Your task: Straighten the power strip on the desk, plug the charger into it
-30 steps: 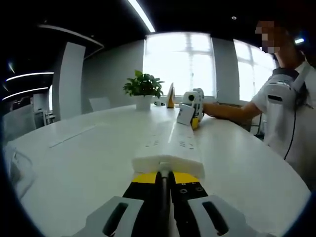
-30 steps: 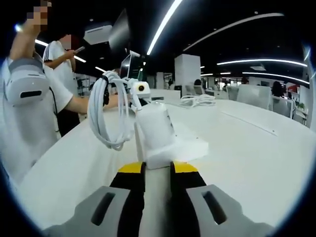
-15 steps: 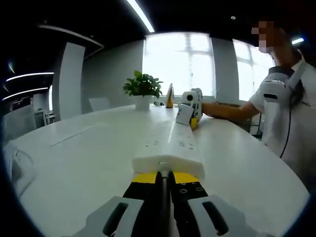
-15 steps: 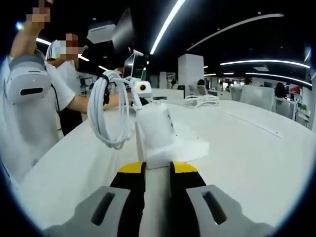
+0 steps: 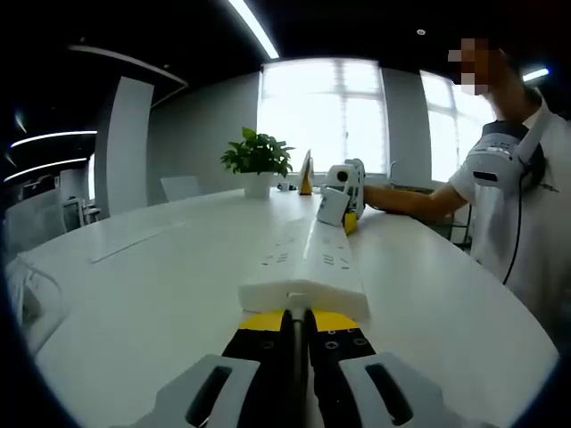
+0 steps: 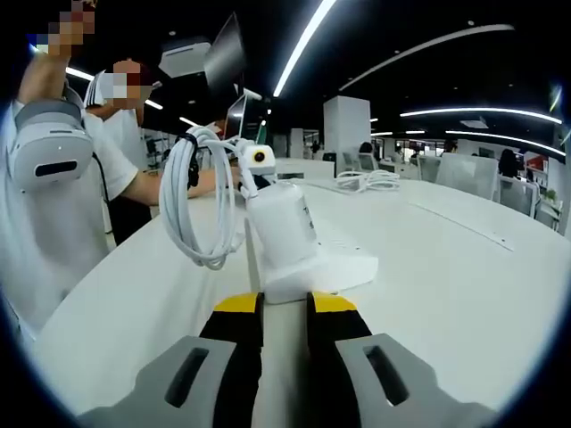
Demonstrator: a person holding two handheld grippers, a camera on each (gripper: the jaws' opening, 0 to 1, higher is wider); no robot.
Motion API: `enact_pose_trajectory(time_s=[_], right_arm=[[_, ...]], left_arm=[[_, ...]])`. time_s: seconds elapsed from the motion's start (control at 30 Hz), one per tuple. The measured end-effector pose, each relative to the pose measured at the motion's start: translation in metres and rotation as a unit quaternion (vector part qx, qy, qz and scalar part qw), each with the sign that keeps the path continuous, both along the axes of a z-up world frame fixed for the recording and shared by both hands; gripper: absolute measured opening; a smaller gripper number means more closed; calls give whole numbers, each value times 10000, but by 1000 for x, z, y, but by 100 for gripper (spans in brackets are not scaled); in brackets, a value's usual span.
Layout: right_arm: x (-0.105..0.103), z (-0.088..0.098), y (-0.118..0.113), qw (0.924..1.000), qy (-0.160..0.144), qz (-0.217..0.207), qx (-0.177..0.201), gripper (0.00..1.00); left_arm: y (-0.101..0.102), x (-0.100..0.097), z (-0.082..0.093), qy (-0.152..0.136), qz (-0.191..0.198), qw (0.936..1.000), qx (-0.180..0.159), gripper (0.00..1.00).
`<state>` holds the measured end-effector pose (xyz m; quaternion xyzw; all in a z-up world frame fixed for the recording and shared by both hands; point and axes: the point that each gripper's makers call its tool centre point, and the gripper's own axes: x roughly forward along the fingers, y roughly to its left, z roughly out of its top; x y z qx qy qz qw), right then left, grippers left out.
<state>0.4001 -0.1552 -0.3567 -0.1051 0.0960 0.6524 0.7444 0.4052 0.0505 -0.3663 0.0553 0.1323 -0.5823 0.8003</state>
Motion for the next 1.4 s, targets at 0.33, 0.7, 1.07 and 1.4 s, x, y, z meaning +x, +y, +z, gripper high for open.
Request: enact_pose_trajectory(time_s=[0.33, 0.7, 1.07, 1.4], right_arm=[[-4, 0, 2, 10000, 4, 69, -9, 18], [-5, -1, 3, 9999, 22, 116, -62, 17], [-10, -3, 4, 9999, 55, 87, -135, 16], [-20, -3, 7, 9996, 146, 193, -147, 15]], left_arm=[[2, -4, 0, 6, -2, 10000, 2, 11], [1, -7, 0, 4, -26, 10000, 6, 11], [4, -9, -1, -2, -6, 10000, 21, 11], [7, -14, -2, -10, -54, 10000, 50, 11]])
